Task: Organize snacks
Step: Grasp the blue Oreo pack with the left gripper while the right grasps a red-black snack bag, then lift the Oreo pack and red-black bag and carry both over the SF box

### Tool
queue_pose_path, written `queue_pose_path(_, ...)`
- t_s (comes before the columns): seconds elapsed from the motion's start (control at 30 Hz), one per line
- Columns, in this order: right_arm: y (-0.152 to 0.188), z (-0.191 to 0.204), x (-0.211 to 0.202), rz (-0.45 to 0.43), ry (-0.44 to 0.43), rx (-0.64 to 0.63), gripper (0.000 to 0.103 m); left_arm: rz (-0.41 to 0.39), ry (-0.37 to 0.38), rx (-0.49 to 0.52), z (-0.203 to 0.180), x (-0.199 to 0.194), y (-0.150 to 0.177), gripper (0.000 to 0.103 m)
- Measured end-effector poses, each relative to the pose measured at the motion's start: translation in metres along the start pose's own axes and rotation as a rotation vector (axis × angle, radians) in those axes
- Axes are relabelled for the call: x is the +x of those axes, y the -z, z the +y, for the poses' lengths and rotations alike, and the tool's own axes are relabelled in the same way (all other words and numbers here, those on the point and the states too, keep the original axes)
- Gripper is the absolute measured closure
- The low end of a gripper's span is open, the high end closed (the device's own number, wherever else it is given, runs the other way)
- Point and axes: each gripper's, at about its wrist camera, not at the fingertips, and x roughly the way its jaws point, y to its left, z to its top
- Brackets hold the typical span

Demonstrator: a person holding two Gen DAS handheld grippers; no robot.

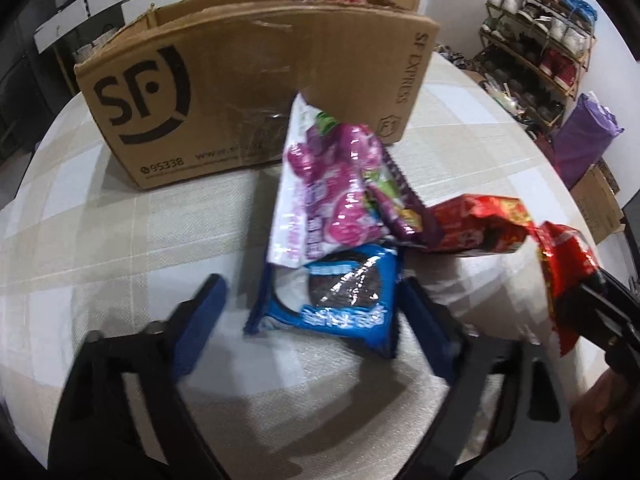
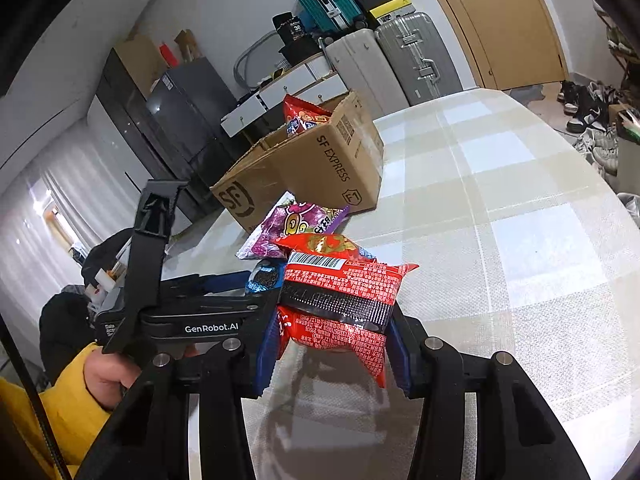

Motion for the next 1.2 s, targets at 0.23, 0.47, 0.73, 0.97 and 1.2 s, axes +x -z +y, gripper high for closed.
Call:
queue_pose_path(0.23,0.001,0.002,-0.004,-0.017,0.0,-0.004,0.056,-0.019,0.019,-0.019,0.0,-0.012,0.009,0.058)
queue_pose_path(0.47,0.002,0.007,-0.014,-0.065,0.021,-0.013,0.056,-0.069,0.001,-0.026,-0.001,-0.046,0.022,0.059)
queue_pose_path(0.73,-0.003,0.043,-0.043,-0.111,0.026,-0.08,0.056,-0.146,0.028,-0.065,0.025,-0.109,0.063,0.059)
queue_pose_path(0.97,-0.015,0.085,-0.067,-0.132,-0.009,-0.131,0.056,-0.244,0.056,-0.08,0.041,-0.178,0.089,0.059)
queue_pose_path(1.2,-0.025,0.134,-0.082,-0.141,-0.051,-0.204,0.056,-0.33,0.07,-0.091,0.053,-0.235,0.106,0.059)
